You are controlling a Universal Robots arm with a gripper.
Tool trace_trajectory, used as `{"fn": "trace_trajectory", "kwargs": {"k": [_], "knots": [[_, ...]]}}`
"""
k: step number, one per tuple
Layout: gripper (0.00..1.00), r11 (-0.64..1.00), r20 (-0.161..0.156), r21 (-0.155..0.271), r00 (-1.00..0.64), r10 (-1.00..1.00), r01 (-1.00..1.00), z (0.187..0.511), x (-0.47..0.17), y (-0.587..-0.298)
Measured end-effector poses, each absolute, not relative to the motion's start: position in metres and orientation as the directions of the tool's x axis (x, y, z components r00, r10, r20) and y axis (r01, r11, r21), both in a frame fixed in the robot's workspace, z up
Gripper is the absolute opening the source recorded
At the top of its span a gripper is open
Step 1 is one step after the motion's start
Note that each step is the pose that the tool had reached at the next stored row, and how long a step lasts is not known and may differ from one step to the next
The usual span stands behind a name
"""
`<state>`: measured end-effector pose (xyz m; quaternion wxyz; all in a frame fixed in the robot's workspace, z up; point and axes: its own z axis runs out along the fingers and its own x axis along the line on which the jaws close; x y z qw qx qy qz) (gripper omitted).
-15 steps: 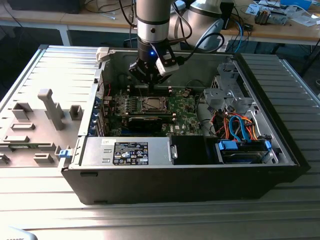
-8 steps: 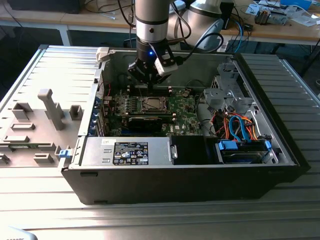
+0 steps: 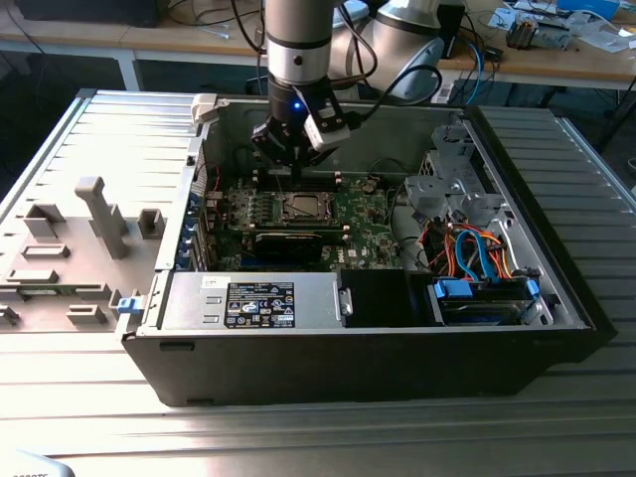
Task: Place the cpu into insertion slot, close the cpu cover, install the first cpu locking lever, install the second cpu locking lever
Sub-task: 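Install the first cpu locking lever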
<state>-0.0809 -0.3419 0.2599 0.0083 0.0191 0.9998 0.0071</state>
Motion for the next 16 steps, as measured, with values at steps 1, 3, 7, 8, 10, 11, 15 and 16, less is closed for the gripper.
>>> {"fn": "trace_trajectory", "kwargs": {"k": [1,3,7,8,10,11,15,16], "knots": [[0.11,0.999,-0.016,0.015,-0.999,0.038,0.038,0.2598,-0.0813,-0.3419],[0.11,0.999,-0.016,0.015,-0.999,0.038,0.038,0.2598,-0.082,-0.3419],[0.11,0.999,-0.017,0.015,-0.999,0.038,0.038,0.2598,-0.0841,-0.3419],[0.11,0.999,-0.017,0.015,-0.999,0.038,0.038,0.2598,-0.0847,-0.3419],[0.11,0.999,-0.017,0.015,-0.999,0.038,0.038,0.2599,-0.0859,-0.3419],[0.11,0.999,-0.017,0.015,-0.999,0.038,0.038,0.2598,-0.0863,-0.3419],[0.11,0.999,-0.017,0.015,-0.999,0.038,0.038,0.2599,-0.0884,-0.3419],[0.11,0.999,-0.017,0.015,-0.999,0.038,0.038,0.2599,-0.0893,-0.3419]]}}
